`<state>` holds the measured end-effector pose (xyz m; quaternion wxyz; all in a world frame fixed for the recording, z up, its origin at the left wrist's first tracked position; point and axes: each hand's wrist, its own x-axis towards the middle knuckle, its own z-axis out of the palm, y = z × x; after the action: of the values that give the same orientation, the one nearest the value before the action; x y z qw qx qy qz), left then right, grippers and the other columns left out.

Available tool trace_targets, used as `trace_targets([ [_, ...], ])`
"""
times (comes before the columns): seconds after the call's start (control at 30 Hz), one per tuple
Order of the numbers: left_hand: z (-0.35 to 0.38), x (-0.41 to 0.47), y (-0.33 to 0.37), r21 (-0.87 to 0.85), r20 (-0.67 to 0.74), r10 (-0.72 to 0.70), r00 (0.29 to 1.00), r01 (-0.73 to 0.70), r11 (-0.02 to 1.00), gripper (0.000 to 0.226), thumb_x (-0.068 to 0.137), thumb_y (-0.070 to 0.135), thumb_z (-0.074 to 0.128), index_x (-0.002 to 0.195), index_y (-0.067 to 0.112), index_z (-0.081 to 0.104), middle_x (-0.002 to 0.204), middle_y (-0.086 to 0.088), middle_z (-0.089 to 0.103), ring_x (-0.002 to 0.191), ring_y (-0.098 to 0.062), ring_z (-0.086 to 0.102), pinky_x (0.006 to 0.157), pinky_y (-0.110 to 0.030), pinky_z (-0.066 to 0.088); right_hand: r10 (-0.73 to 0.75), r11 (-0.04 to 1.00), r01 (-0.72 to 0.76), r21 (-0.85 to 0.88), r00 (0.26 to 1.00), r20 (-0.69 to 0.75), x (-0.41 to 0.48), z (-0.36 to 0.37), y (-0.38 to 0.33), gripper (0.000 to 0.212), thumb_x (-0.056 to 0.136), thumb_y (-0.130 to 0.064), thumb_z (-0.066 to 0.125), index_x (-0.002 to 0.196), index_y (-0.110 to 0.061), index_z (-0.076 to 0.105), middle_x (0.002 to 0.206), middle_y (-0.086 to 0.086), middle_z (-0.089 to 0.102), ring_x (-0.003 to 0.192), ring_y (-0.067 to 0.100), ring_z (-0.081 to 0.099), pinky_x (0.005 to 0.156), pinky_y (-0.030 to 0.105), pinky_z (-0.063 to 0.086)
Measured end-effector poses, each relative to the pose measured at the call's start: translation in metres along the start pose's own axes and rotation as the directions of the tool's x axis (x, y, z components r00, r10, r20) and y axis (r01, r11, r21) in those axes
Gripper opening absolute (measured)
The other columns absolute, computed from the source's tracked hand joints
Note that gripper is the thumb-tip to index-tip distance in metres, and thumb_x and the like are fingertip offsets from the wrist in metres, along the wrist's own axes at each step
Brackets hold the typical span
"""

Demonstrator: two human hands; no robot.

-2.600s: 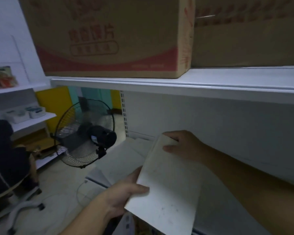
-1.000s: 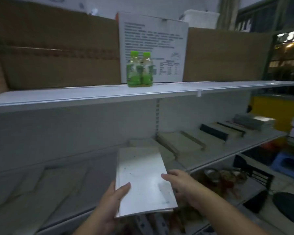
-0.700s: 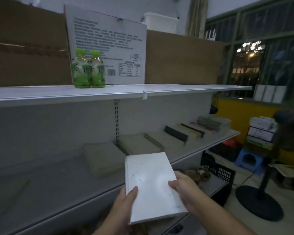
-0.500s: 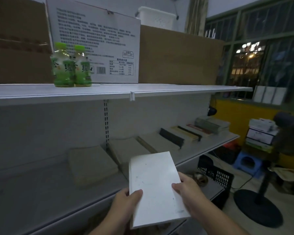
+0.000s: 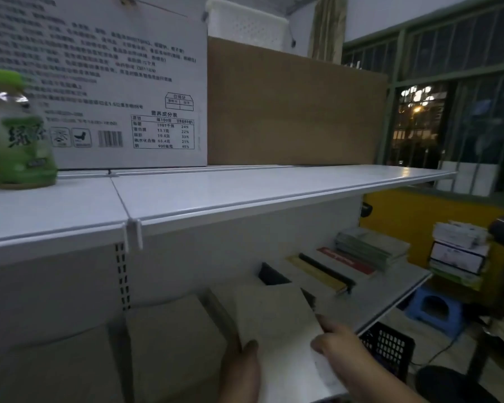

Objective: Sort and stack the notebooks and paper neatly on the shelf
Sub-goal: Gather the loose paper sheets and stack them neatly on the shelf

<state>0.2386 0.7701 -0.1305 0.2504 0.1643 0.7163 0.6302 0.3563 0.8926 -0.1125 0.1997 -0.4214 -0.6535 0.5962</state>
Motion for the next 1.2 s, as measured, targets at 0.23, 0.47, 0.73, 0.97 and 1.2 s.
trace_targets([
  [0.23,0.036,0.054,0.011,0.156,-0.114,0.046,0.992,-0.028,0.987,0.025,0.090,0.004,0.044,0.109,0.008,0.059,0.092,-0.008,0.062,0.073,-0.018,0.055,0.055,-0.023,0.041,-0.163,0.950,0.189,-0.248,0.979,0.120,0.087,-0.010,-0.018,0.039,0.074,0.006,0.044,0.096,-0.014,0.068,0.095,0.000,0.071,0.081,0.013,0.065,0.066,0.029,0.054],
  [0.47,0.059,0.086,0.007,0.426,-0.398,0.065,0.915,0.122,0.896,0.065,0.090,0.022,0.052,0.148,0.008,0.024,0.148,-0.014,0.037,0.132,-0.028,0.040,0.107,-0.030,0.034,-0.272,0.852,0.382,-0.358,0.907,0.321,0.168,0.010,-0.020,0.043,0.084,-0.005,0.048,0.126,-0.011,0.056,0.123,0.008,0.061,0.104,0.022,0.062,0.087,0.034,0.053],
  [0.73,0.073,0.097,-0.016,0.628,-0.443,0.212,0.871,0.133,0.767,0.079,0.091,0.031,0.051,0.152,0.015,0.003,0.159,-0.001,0.012,0.146,-0.015,0.015,0.115,-0.023,0.013,-0.562,0.360,0.673,-0.646,0.709,0.425,0.167,0.040,0.026,0.058,0.078,-0.030,0.045,0.131,-0.006,0.041,0.123,0.026,0.059,0.096,0.038,0.067,0.061,0.036,0.059],
  [0.97,0.076,0.093,-0.013,0.585,-0.441,0.213,0.872,0.099,0.805,0.074,0.088,0.032,0.052,0.150,0.012,0.017,0.154,-0.005,0.028,0.141,-0.016,0.028,0.110,-0.018,0.020,-0.746,0.069,0.656,-0.752,0.534,0.398,0.164,0.035,0.023,0.013,0.060,-0.029,0.060,0.069,-0.023,0.068,0.134,0.021,0.053,0.129,0.040,0.039,0.107,0.064,0.012],
  [1.2,0.073,0.081,-0.003,0.438,-0.405,0.104,0.909,0.093,0.894,0.066,0.084,0.028,0.053,0.144,0.014,0.032,0.148,-0.005,0.039,0.132,-0.019,0.042,0.108,-0.027,0.035,-0.657,-0.087,0.735,-0.672,0.465,0.593,0.164,0.042,0.011,0.023,0.045,-0.016,0.080,0.052,-0.020,0.058,0.056,0.002,0.055,0.049,0.023,0.058,0.040,0.033,0.047],
])
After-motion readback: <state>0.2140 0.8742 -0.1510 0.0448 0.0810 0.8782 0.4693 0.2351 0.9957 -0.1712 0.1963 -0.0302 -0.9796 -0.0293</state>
